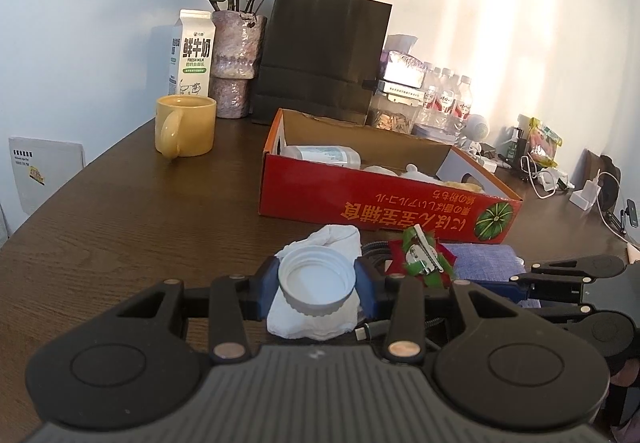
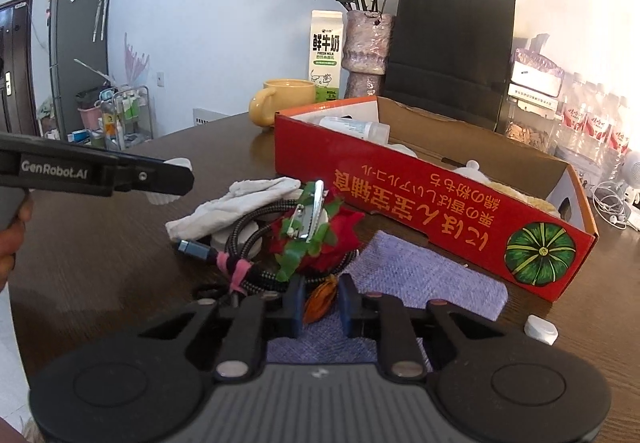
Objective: Organize objects
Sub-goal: 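Carry the bottle cap and the orange item with both grippers over the red box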
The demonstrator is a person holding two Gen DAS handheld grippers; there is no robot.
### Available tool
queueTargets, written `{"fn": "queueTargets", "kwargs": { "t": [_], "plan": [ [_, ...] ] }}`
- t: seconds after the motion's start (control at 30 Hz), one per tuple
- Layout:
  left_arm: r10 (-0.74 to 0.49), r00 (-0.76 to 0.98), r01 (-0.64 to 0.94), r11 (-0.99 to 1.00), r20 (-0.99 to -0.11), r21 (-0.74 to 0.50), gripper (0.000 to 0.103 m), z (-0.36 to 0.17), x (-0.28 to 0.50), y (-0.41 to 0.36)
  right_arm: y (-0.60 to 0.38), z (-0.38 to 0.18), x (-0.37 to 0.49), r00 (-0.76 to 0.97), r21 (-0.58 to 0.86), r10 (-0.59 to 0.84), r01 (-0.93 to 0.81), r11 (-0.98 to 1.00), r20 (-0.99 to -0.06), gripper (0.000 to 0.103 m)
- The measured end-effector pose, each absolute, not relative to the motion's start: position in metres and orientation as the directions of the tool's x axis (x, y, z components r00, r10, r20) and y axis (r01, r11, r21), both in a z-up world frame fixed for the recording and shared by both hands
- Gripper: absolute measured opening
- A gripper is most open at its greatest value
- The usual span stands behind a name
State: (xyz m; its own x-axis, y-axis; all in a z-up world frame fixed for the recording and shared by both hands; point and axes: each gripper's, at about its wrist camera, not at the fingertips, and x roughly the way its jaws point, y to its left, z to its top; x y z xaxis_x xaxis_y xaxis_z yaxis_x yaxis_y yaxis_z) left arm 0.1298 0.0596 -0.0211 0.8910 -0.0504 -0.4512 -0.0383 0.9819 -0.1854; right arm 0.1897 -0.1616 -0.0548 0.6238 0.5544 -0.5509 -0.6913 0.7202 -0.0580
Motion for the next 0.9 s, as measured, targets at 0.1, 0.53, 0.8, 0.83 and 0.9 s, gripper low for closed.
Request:
{"fn": "queueTargets", "kwargs": {
  "t": [0.1, 0.53, 0.8, 0.83, 0.9],
  "plan": [
    [-0.053, 0.892, -0.036, 0.981, -0.449, -0.188, 0.041, -0.021, 0.129, 0.060, -0.165, -0.053, 0.186, 0.630, -0.055, 0.562, -0.690, 0.721, -0.537, 0.014],
    [-0.107, 0.907, 0.030, 0.981, -0.407, -0.191, 0.041, -0.008, 0.143, 0.044, -0.179, -0.030, 0.181, 0.660, -0.030, 0.604, -0.686, 0.727, -0.446, 0.013],
    [-0.144, 0.930, 0.091, 0.982, -0.338, -0.167, 0.041, 0.019, 0.175, 0.024, -0.191, -0.001, 0.205, 0.728, -0.028, 0.588, -0.636, 0.771, -0.353, 0.013],
    [-0.149, 0.935, 0.101, 0.982, -0.322, -0.162, 0.041, 0.023, 0.181, 0.020, -0.192, 0.004, 0.210, 0.738, -0.030, 0.582, -0.628, 0.778, -0.341, 0.013],
    [-0.158, 0.940, 0.115, 0.981, -0.302, -0.155, 0.041, 0.030, 0.194, 0.013, -0.194, 0.012, 0.223, 0.758, -0.028, 0.570, -0.608, 0.793, -0.317, 0.013]
  ]
}}
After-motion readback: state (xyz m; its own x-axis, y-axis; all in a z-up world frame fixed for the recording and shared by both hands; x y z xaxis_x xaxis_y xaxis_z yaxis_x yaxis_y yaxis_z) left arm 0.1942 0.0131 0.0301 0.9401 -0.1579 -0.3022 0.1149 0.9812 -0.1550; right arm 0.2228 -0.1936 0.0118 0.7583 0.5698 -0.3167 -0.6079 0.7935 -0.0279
